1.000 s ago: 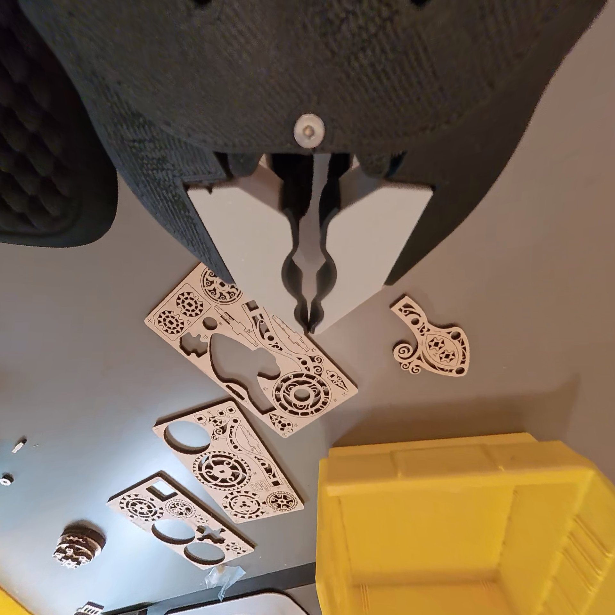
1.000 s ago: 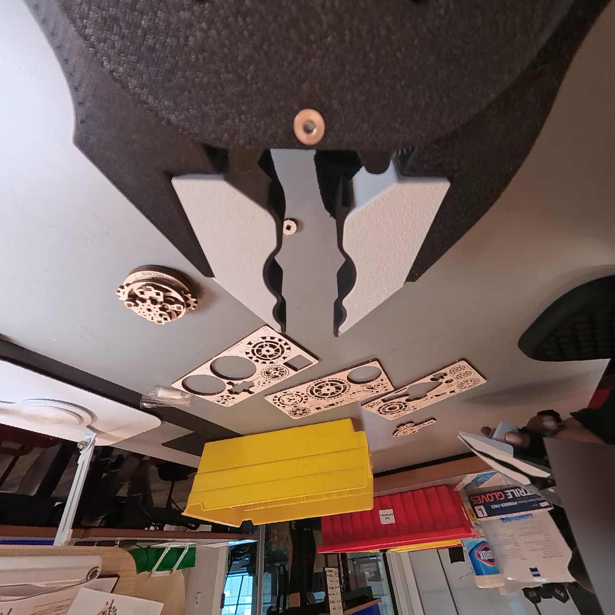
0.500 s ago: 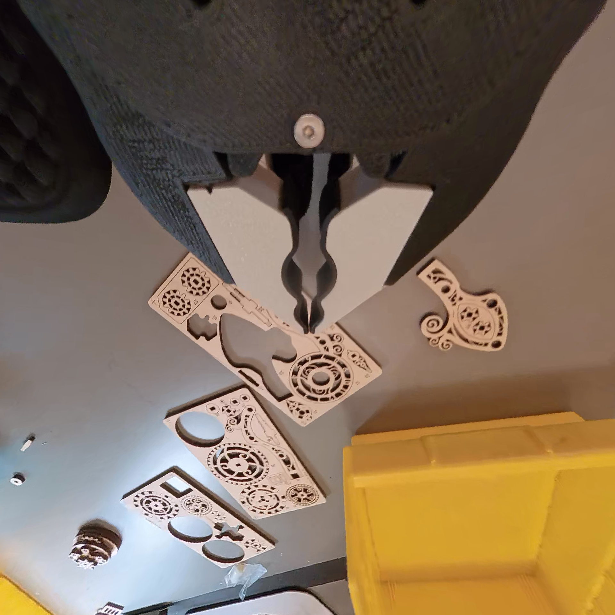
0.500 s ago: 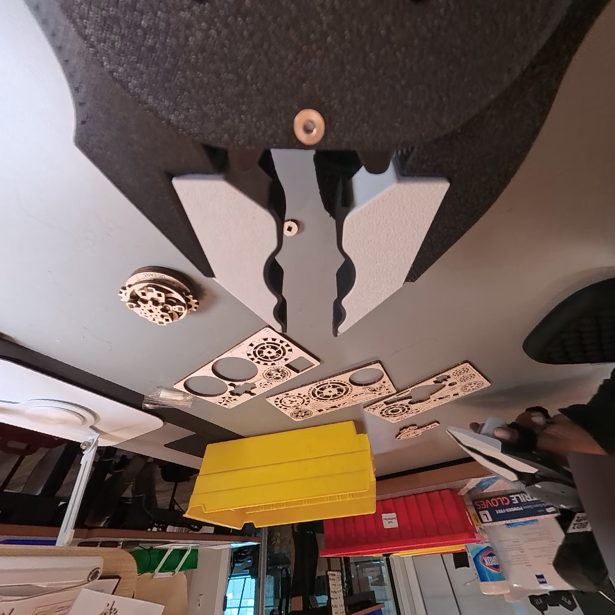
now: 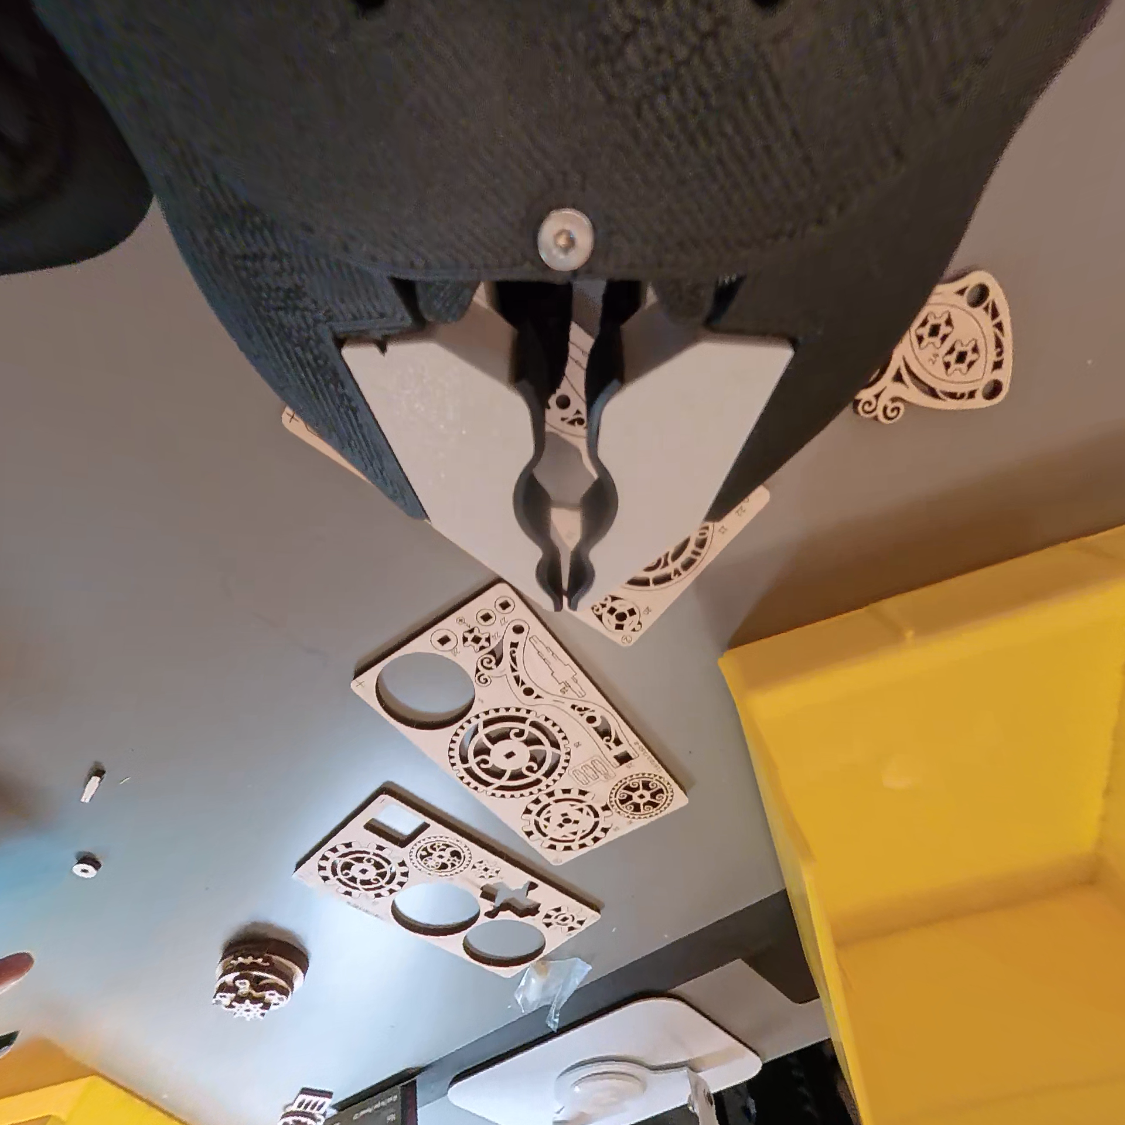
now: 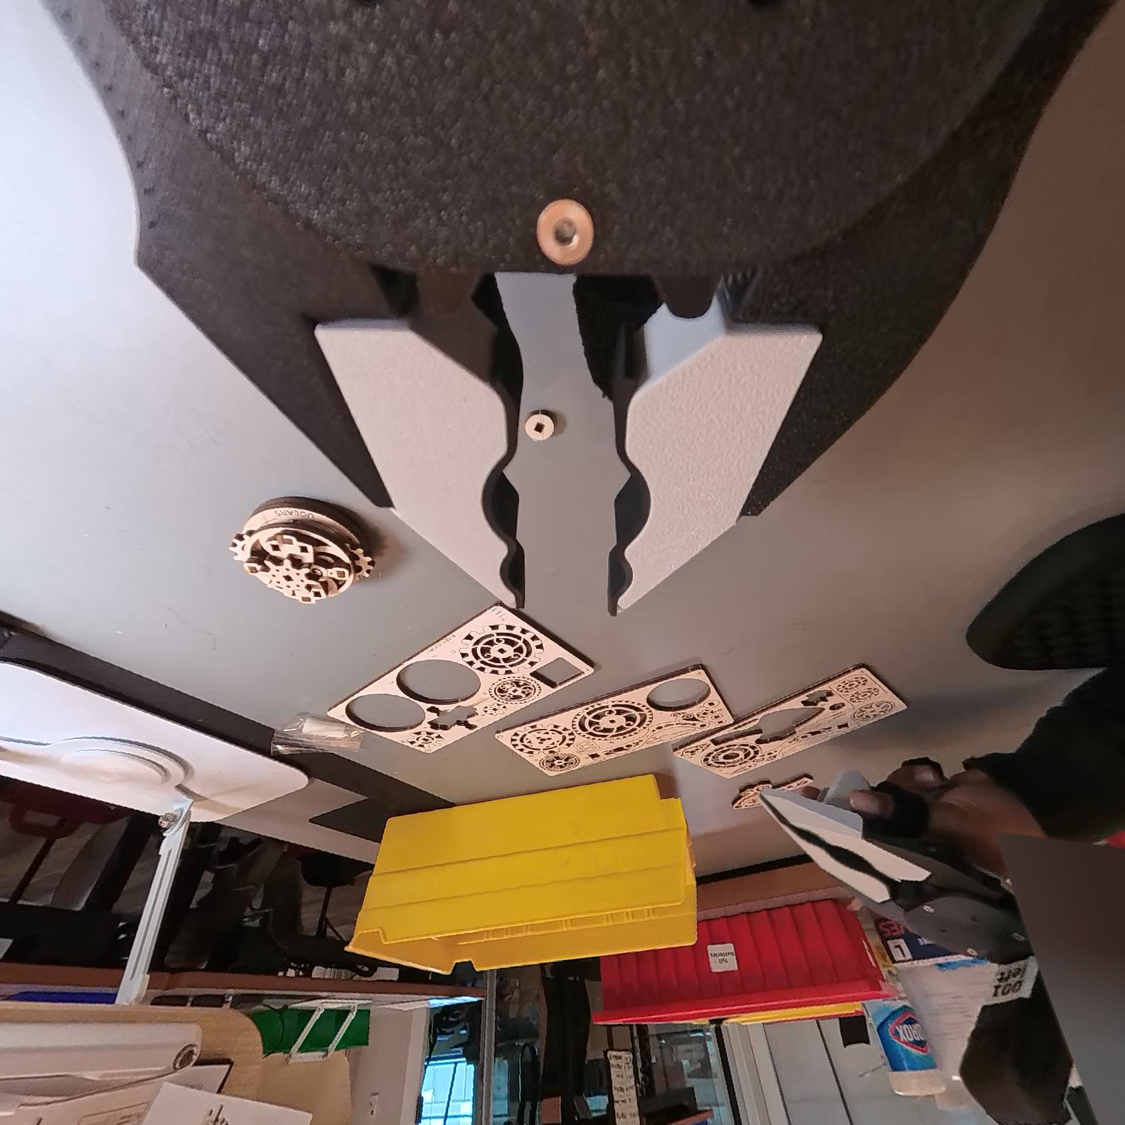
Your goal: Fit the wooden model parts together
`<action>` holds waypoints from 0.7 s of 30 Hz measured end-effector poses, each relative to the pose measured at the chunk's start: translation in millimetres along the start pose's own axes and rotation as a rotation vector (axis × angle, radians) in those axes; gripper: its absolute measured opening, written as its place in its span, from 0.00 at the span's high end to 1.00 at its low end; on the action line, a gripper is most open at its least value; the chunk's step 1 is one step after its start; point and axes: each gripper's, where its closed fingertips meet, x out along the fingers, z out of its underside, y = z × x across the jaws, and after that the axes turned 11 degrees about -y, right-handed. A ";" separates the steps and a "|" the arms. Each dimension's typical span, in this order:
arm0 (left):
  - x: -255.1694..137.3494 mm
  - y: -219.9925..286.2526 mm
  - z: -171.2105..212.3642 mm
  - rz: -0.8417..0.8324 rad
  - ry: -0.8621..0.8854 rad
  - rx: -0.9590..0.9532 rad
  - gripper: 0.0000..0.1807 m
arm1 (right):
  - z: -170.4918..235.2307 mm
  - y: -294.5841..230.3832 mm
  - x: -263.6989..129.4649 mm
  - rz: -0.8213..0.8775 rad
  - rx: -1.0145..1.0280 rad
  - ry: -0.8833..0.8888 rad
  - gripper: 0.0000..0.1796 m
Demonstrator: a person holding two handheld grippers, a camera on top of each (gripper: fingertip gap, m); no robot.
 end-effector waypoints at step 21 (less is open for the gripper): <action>-13.5 -10.3 -0.9 0.051 0.109 -0.128 0.74 | 1.0 -0.1 2.2 -0.008 0.011 -0.005 0.86</action>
